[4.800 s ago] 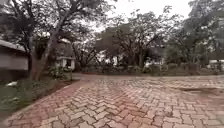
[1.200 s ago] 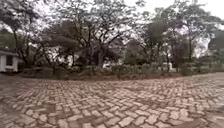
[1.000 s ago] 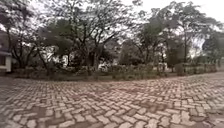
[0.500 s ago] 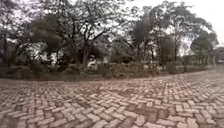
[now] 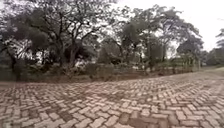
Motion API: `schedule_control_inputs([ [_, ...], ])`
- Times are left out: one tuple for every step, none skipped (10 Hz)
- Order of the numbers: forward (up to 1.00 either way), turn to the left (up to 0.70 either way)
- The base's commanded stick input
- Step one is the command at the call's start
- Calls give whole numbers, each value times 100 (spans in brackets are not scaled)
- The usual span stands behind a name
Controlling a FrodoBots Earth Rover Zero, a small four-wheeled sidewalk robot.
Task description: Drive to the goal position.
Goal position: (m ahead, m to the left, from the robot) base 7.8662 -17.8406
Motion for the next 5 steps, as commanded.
schedule_control_inputs([
  [70,-35],
  [70,-35],
  [70,-35],
  [70,-35],
  [70,-35],
])
